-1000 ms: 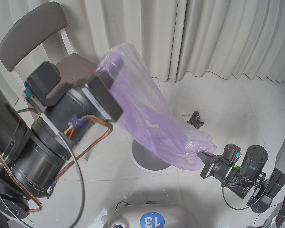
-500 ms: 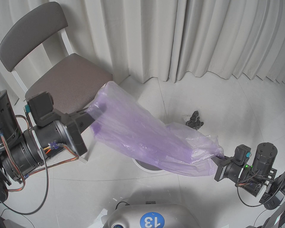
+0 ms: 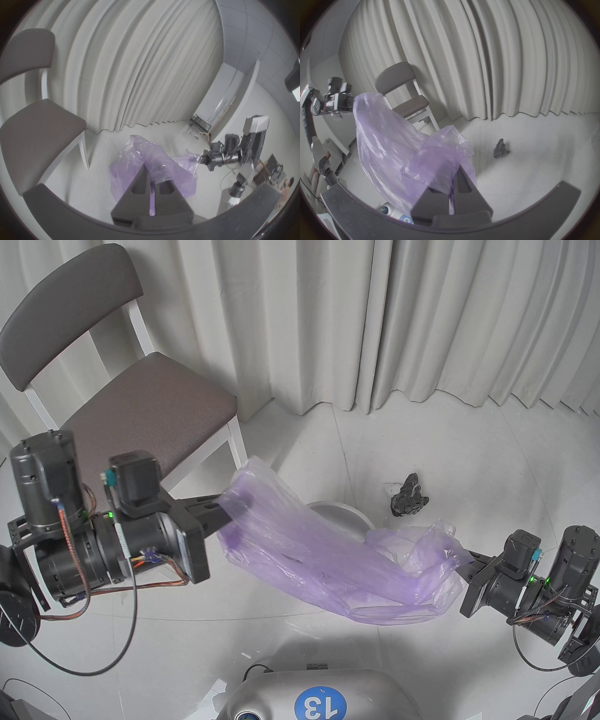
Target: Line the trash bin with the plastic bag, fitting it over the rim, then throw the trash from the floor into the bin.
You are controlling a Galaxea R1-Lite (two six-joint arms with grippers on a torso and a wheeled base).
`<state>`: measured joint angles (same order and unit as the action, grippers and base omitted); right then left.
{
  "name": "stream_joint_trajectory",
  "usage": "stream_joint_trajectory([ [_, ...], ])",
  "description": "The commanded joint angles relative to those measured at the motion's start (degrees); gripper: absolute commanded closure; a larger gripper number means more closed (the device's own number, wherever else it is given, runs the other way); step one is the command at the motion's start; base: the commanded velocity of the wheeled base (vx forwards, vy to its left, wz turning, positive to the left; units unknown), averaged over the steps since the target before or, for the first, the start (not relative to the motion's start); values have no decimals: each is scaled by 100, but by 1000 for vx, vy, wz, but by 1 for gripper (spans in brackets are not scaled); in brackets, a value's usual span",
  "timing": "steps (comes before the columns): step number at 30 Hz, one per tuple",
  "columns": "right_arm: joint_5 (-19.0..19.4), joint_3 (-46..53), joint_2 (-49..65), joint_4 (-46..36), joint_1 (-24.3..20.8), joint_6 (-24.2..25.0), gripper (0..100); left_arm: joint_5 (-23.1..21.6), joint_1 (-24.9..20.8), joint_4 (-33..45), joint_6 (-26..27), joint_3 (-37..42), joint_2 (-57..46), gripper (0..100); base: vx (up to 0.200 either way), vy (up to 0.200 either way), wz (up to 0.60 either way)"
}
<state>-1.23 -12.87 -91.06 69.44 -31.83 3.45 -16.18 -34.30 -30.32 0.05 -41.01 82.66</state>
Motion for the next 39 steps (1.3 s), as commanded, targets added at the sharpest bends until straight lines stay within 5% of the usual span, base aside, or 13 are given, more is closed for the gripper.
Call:
stream_joint_trajectory([
  [1,308,-444,142,-238,-139,-46,100,-26,-419,597,57,-672,523,100,0,0,0],
  [11,589,-1323,98,-1205,-333,86,100,273,-815,817,-14,-1392,1138,100,0,0,0],
  [17,668,-1560,-254,-1178,-341,604,100,554,-1061,606,-216,-1568,1586,100,0,0,0],
  [23,897,-1710,-465,-1073,-254,1219,100,765,-850,571,-225,-1533,1577,100,0,0,0],
  [39,1283,-2299,-1326,-1090,476,1448,100,730,-305,483,-638,-1296,1788,100,0,0,0],
])
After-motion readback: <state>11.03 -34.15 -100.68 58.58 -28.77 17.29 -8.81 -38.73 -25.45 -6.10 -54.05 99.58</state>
